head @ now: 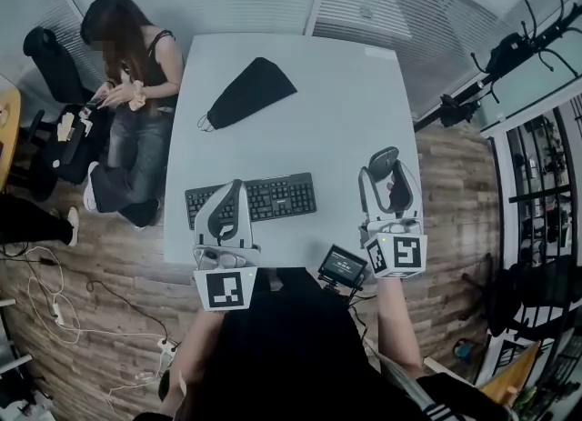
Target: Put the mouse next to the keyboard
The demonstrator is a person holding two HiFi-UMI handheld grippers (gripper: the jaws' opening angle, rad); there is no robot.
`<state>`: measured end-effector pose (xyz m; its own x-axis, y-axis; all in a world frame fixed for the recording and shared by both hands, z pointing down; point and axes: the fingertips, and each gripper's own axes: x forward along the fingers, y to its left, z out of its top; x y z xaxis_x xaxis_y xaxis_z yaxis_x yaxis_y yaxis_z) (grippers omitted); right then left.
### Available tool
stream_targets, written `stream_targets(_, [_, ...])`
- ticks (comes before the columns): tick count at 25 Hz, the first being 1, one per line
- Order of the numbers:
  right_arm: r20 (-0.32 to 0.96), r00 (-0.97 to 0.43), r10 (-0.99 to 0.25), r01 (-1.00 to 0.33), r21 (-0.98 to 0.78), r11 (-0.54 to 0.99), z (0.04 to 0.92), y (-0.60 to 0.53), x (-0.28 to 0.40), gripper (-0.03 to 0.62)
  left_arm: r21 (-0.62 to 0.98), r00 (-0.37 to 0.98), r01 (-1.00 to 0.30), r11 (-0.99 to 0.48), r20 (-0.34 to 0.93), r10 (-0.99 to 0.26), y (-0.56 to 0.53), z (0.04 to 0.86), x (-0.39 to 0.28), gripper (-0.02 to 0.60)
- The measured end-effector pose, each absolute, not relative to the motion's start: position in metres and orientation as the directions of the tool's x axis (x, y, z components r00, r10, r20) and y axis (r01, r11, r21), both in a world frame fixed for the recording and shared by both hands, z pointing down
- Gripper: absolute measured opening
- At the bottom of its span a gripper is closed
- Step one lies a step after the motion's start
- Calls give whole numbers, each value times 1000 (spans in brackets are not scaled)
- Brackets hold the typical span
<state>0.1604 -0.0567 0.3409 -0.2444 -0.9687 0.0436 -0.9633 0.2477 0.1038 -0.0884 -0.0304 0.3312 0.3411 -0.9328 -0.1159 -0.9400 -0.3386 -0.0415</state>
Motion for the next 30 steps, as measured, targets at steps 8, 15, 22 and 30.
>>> stream_targets(8, [72,-249,-966,-962,100,255,352,-76,167,262,-45,331,-944,-328,-96,-939,-44,335,-84,2])
stream_targets(15, [137,-251,-958,-961,81,263,378,-90,173,262,-52,318,-948,-315,-83,-944,-51,339,-85,2])
stream_targets(22, [220,-256,-941,-957,82,280,420,-96,179,262,-67,320,-947,-315,-70,-945,-49,344,-85,2])
stream_targets(30, [340,-252,-906,-953,74,293,477,-100,185,262,-80,308,-949,-304,-48,-950,-45,351,-89,2])
